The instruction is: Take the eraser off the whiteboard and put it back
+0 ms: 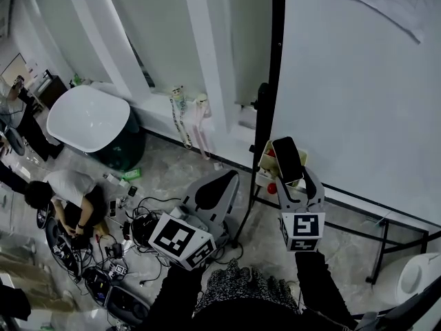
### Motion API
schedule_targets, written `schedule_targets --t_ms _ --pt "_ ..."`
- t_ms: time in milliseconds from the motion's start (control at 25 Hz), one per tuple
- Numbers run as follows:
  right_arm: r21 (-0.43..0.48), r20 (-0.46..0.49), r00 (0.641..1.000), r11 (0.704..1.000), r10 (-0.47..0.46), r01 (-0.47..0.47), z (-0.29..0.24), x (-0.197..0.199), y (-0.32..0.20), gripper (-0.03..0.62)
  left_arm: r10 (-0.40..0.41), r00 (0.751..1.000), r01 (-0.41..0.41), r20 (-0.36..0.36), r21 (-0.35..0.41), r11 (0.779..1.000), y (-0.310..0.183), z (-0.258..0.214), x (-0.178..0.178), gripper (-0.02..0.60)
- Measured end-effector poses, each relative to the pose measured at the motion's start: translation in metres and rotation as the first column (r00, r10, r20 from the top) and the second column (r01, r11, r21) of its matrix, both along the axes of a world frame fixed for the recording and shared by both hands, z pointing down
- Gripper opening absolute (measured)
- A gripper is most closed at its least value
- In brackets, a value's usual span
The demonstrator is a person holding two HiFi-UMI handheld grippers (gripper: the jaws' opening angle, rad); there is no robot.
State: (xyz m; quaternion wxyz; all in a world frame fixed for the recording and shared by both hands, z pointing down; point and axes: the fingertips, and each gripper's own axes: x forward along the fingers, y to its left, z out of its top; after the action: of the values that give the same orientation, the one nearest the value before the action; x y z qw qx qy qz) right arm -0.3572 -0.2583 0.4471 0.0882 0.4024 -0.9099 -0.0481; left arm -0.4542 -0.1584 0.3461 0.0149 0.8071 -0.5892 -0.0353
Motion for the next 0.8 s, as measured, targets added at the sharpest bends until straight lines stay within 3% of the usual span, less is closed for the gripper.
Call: schedule_targets --t_ms 360,800 --pt "0.018 -0.089 0.994 0.998 -0.062 0.064 0.005 -0.003 0.004 0.276 0.002 1.000 -0.002 -0.009 -0.002 1.000 0.001 0.002 0.000 0.006" --pt "0.013 -0.084 0.993 0.997 -0.079 0.080 0.001 0.008 0.000 0.278 0.019 1.000 -0.019 -0.016 0.003 1.000 -0.004 0.003 0.004 0.006"
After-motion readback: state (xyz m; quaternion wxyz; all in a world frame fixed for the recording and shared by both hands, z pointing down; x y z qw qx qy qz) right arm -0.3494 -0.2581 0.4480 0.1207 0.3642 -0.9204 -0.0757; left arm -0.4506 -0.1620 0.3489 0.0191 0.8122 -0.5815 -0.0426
